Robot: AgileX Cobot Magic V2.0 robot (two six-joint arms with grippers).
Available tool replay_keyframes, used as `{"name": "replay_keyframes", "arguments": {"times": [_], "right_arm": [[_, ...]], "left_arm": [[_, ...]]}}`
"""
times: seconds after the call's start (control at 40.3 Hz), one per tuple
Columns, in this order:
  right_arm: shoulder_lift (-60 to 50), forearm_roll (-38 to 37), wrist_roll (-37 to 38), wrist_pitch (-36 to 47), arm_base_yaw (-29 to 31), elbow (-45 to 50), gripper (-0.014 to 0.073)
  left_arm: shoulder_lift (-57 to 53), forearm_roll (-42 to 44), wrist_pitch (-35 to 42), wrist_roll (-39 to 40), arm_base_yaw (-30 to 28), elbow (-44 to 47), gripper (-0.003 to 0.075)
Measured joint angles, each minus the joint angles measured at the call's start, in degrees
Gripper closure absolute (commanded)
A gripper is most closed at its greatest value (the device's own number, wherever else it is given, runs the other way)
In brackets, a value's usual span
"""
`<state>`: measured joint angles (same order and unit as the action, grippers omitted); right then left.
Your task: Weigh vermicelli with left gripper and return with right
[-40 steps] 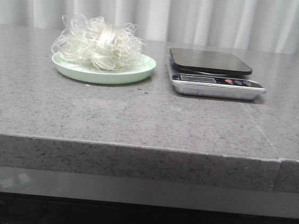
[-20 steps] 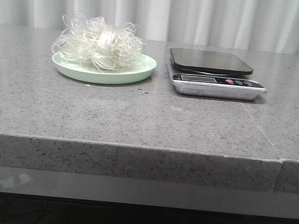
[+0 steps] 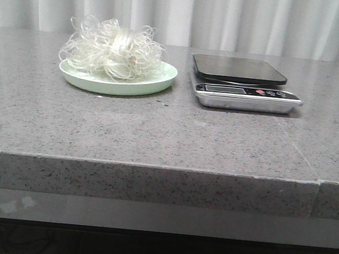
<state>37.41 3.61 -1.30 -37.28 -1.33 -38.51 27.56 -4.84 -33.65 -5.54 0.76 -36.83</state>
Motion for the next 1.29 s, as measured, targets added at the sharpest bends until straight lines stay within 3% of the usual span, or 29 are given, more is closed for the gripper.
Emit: {"name": "replay_keyframes", "arguments": {"times": [0.05,0.199,0.273,0.546,0.695,0.993,1.29], "right_arm": [[0.0,0.0,0.0,0.0,0.0,0.0,0.0358],[0.0,0.0,0.0,0.0,0.0,0.0,0.0100],[0.0,0.0,0.0,0.0,0.0,0.0,0.0046],[0.0,0.0,0.0,0.0,0.0,0.0,0.0044],[0.0,0.0,0.0,0.0,0.0,0.0,0.0044],[0.0,0.0,0.0,0.0,0.0,0.0,0.0044],[0.0,0.0,0.0,0.0,0.0,0.0,0.0044]], "left_arm": [[0.0,0.0,0.0,0.0,0.0,0.0,0.0486],[0.0,0.0,0.0,0.0,0.0,0.0,0.0229],[0.0,0.0,0.0,0.0,0.0,0.0,0.0177],[1.9,0.0,0.5,0.0,0.0,0.0,0.0174],[7.2,-0.7,2.2,0.0,2.8,-1.2,0.0174],[24.5,-0.8,9.6,-1.1,14.0,-7.3,0.0174],[43.3,-0.8,14.8,-1.1,19.0,-18.3,0.0174]]}}
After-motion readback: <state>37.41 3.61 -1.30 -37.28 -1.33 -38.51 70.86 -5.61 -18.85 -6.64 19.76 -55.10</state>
